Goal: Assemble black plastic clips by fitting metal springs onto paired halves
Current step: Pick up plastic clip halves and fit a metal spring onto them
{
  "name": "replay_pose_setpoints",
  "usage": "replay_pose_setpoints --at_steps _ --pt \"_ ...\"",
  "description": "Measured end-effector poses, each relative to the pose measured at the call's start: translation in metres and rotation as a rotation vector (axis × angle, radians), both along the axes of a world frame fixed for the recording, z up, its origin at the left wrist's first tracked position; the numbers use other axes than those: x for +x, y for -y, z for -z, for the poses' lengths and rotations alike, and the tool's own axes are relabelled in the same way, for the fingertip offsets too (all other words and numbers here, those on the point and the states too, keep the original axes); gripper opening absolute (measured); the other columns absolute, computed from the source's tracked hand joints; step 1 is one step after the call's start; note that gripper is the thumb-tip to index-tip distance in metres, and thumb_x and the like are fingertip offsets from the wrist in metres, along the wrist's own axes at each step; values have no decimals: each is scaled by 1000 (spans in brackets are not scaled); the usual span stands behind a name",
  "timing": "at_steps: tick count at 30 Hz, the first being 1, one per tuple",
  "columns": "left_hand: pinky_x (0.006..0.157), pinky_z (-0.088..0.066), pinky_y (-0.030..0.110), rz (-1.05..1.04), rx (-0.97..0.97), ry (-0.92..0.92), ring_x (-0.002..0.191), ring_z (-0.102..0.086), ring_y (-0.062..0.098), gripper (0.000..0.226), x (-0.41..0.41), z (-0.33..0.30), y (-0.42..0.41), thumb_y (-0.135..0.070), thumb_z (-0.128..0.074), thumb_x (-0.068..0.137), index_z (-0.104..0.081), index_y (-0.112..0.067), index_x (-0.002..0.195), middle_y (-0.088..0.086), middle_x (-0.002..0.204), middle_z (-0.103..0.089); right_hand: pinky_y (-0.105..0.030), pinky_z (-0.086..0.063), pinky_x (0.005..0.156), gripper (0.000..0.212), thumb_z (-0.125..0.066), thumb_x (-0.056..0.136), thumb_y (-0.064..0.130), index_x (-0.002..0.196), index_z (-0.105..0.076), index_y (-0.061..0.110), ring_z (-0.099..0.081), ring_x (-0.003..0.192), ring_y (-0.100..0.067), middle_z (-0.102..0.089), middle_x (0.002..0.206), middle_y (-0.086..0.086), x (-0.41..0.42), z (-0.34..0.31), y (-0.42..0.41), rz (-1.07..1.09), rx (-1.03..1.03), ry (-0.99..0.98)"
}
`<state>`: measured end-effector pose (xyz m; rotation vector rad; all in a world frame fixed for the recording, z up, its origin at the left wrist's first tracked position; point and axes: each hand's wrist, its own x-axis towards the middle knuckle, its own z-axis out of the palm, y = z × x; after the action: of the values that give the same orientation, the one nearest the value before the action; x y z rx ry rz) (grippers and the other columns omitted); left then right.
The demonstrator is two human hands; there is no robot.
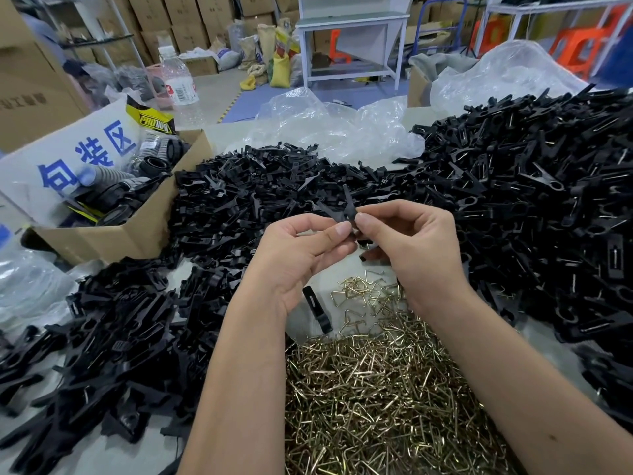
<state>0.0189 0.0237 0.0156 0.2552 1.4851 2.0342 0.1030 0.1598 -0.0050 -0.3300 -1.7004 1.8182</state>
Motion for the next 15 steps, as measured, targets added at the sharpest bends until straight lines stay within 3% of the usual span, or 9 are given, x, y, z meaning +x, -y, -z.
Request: replay_pose_setpoints --at_steps 10,15 --pt "56 -58 18 12 -87 -109 64 -75 21 23 -1 1 1 -12 -84 62 -72 0 78 19 78 -75 -30 -61 60 5 -82 87 8 87 -81 13 -74 70 -14 -78 77 -5 -1 2 -4 -23 135 31" --pt "60 -58 18 13 -169 -202 68 -77 20 12 -5 3 4 -7 -80 83 -76 4 86 18 79 -77 -40 -64 62 3 -82 88 10 89 -81 14 -75 73 -21 -77 80 -4 1 2 -9 -29 263 70"
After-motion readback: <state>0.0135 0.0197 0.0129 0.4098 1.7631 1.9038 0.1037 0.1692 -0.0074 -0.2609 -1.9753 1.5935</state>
